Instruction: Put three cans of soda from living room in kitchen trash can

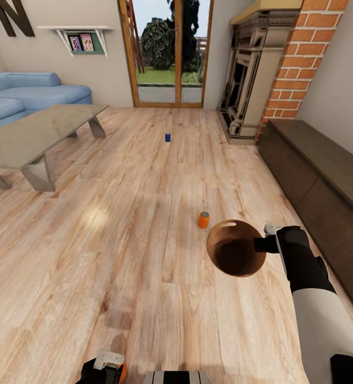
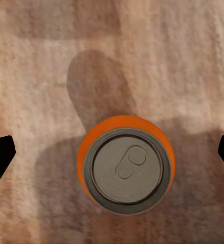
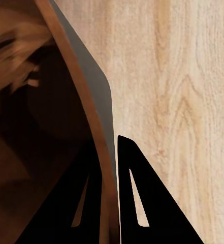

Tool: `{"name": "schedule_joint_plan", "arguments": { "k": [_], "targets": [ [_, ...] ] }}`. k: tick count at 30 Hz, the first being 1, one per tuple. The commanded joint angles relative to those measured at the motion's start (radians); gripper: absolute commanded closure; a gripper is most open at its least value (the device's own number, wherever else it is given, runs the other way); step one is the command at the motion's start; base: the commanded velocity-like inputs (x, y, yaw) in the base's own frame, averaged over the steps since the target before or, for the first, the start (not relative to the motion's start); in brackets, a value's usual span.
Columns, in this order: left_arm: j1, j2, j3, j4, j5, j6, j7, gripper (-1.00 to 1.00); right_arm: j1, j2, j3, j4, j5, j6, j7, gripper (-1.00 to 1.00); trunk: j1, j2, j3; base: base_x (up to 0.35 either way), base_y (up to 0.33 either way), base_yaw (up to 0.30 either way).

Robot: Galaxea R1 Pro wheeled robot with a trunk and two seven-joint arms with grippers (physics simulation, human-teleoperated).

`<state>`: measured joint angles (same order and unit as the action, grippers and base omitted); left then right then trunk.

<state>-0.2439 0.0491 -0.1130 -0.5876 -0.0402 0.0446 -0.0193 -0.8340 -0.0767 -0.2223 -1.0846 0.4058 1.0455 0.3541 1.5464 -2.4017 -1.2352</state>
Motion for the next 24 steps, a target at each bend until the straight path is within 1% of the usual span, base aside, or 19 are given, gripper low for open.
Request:
{"name": "schedule_joint_plan", "arguments": {
  "k": [1,2,13,24],
  "targets": [
    [0.000,0.000,0.000,0.000,0.000,0.000,0.000,-1.00,-0.001,0.000,0.000,-0.001,-0.016,0.002,0.003,1.00,0.004,-0.007,-0.003,0.000,0.000,0.000],
    [0.000,0.000,0.001,0.000,0.001,0.000,0.000,-1.00,0.000,0.000,0.000,-0.001,-0.016,0.002,0.003,1.00,0.008,-0.014,-0.006,0.000,0.000,0.000],
    [0.000,0.000,-0.001,-0.001,0.002,-0.001,-0.001,-1.00,0.001,0.000,0.000,-0.001,-0.016,0.002,0.003,1.00,0.008,-0.014,-0.006,0.000,0.000,0.000],
    [0.000,0.000,-0.001,-0.001,0.002,-0.002,-0.001,-1.00,0.001,0.000,0.000,-0.001,-0.016,0.002,0.003,1.00,0.050,-0.091,-0.041,0.000,0.000,0.000]
  ]
}}
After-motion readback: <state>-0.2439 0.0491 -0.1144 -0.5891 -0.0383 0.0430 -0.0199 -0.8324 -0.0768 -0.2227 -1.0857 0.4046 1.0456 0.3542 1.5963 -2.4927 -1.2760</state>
